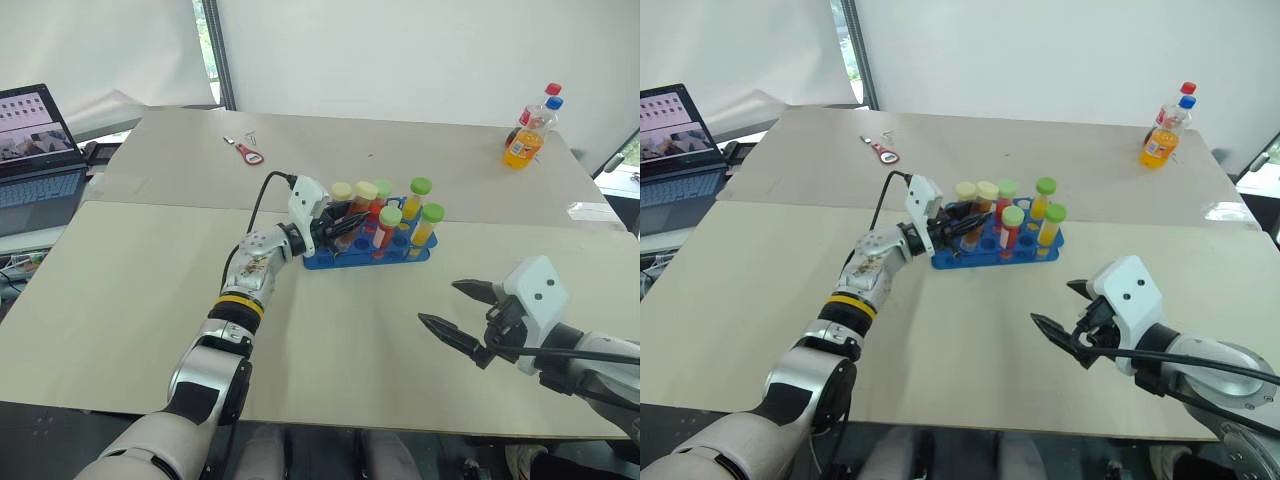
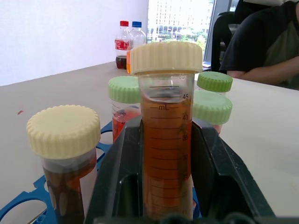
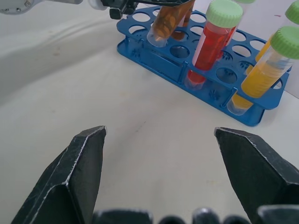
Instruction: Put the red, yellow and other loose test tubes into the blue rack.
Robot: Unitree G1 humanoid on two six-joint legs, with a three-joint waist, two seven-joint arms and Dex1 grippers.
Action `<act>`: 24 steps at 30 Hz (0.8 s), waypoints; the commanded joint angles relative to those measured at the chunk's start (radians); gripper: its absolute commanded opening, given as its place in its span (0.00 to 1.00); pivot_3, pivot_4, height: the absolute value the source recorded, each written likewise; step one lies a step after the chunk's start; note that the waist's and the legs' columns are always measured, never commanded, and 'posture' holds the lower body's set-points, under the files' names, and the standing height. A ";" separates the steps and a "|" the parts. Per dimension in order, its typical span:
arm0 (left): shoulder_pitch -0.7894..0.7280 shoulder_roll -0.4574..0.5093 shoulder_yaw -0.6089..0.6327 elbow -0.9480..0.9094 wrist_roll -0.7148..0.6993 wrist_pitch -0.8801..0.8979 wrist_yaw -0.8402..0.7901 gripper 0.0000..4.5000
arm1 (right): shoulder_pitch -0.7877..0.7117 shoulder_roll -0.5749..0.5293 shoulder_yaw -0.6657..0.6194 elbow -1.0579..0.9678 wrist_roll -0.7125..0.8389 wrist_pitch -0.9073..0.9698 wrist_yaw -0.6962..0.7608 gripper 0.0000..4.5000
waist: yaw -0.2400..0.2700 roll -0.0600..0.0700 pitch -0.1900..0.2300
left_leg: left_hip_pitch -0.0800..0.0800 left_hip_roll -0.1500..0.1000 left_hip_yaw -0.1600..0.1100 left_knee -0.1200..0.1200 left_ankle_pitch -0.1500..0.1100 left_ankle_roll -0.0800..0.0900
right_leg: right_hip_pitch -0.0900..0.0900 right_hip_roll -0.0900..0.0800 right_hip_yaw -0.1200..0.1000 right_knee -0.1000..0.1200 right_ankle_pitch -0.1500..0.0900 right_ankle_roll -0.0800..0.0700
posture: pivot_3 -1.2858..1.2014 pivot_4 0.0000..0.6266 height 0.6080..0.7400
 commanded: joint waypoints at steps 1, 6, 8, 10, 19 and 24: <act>-0.025 -0.020 0.003 0.017 0.018 -0.035 0.009 0.19 | -0.011 -0.013 -0.044 -0.035 0.031 0.010 -0.022 0.92 | 0.000 0.000 0.000 | 0.000 0.000 0.000 0.000 0.000 0.000 | 0.000 0.000 0.000 0.000 0.000 0.000 | 0.52 0.24 0.95; 0.004 -0.042 -0.001 0.029 0.035 -0.062 0.015 0.19 | -0.012 -0.024 -0.052 -0.035 0.057 0.019 -0.043 0.92 | 0.001 0.000 0.000 | 0.000 0.000 -0.002 0.000 0.000 0.000 | 0.000 0.000 0.000 0.000 0.000 0.000 | 0.52 0.24 0.95; 0.011 -0.049 -0.001 0.030 0.040 -0.071 0.018 0.19 | -0.010 -0.027 -0.056 -0.034 0.066 0.019 -0.051 0.92 | 0.001 0.000 0.000 | 0.000 -0.001 -0.002 0.000 0.000 0.000 | 0.001 0.000 0.000 0.000 0.000 0.000 | 0.52 0.24 0.95; 0.024 -0.056 0.001 0.032 0.046 -0.095 0.024 0.19 | -0.015 -0.028 -0.054 -0.033 0.071 0.019 -0.061 0.92 | 0.001 0.000 0.000 | 0.000 -0.001 -0.003 0.000 0.000 0.000 | 0.001 0.000 0.000 0.000 0.000 0.000 | 0.52 0.24 0.95; 0.126 -0.080 0.028 0.010 0.043 -0.178 0.068 0.19 | -0.069 0.043 -0.005 -0.032 0.052 0.015 -0.200 0.92 | 0.001 0.000 -0.001 | 0.000 -0.001 -0.004 0.000 0.000 0.000 | 0.001 0.000 0.000 0.000 0.000 0.000 | 0.52 0.24 0.95; 0.165 -0.073 0.019 -0.018 0.059 -0.216 0.071 0.19 | -0.108 0.066 0.027 -0.013 0.034 0.013 -0.252 0.92 | -0.001 0.001 -0.002 | 0.001 -0.001 -0.004 0.000 0.000 0.000 | 0.001 -0.001 0.000 0.000 0.000 0.001 | 0.52 0.24 0.95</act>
